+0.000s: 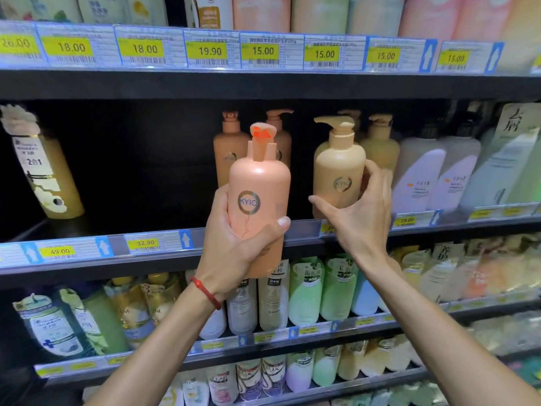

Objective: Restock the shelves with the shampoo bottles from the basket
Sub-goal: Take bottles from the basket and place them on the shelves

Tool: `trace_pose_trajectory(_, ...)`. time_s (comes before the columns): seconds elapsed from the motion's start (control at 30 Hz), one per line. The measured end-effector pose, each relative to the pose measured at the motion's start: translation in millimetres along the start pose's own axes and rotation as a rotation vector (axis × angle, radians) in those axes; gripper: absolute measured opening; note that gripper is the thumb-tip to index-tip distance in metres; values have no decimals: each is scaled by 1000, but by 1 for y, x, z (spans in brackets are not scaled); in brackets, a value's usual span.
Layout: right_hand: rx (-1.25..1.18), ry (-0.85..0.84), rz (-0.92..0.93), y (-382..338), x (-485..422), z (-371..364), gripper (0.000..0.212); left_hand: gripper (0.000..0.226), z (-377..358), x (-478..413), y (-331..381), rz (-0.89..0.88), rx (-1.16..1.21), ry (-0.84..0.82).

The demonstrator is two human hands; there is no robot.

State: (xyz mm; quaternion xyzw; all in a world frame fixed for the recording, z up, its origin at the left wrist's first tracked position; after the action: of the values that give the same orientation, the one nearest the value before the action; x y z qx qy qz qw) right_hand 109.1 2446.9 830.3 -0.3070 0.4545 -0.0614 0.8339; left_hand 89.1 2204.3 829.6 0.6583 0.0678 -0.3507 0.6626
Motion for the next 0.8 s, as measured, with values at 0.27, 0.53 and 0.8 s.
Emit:
trace_pose_trajectory(0.27, -16, -20, -57, 5, -2, -4, 101, 79, 1, -2, -2, -6, -23, -12)
trace_pose_trajectory(0.53, -43, -8, -50, 10, 3, -9, 99, 79, -2, -2, -4, 4, -53, -18)
trace_pose_trajectory(0.8, -84, -176, -5, 21, 7, 3, 86, 77, -9, -1, -1, 2, -75, 55)
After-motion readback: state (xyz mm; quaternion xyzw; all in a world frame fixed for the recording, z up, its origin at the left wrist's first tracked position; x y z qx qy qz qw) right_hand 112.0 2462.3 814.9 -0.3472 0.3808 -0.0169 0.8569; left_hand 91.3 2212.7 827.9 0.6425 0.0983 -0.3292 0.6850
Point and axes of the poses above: each hand's wrist, its own x-axis away from the middle knuckle, its own z-axis out of the back of the hand, y = z × x, the point moved 5 cm from there along -x, towards the middle knuckle, and after that the axes turned 12 degrees about -y, right-handed, at the moved point
